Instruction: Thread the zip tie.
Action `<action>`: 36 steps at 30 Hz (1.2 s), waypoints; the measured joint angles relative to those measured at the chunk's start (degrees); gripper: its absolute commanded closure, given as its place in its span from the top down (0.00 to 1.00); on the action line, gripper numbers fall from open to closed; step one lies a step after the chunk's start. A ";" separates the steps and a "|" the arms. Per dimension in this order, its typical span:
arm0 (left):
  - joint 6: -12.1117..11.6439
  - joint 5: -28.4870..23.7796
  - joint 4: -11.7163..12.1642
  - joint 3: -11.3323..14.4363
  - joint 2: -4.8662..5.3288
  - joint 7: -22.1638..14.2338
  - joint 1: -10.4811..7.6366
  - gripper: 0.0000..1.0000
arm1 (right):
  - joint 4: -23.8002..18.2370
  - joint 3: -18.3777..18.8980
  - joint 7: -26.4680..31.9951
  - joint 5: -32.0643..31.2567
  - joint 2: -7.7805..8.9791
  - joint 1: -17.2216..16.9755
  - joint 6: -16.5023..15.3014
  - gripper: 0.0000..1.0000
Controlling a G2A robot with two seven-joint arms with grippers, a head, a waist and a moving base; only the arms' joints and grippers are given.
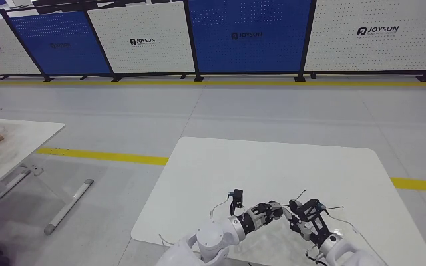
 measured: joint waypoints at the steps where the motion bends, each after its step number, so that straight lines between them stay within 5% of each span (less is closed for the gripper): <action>1: -0.07 0.09 0.00 0.04 0.00 0.06 0.00 0.00 | 0.02 -0.13 -0.03 0.20 0.15 0.09 0.00 0.24; 20: -1.20 2.17 0.86 1.03 -0.13 1.47 -0.20 0.00 | 0.14 -1.22 -1.13 3.56 2.31 0.98 0.00 0.17; 23: -1.47 2.61 0.99 1.28 -0.18 1.73 -0.23 0.00 | 0.22 -1.34 -1.22 3.91 2.51 1.09 0.00 0.00; 36: -2.54 3.33 0.96 1.60 -0.23 2.10 -0.07 0.00 | 0.53 -1.53 -1.28 4.88 3.20 1.43 0.00 0.00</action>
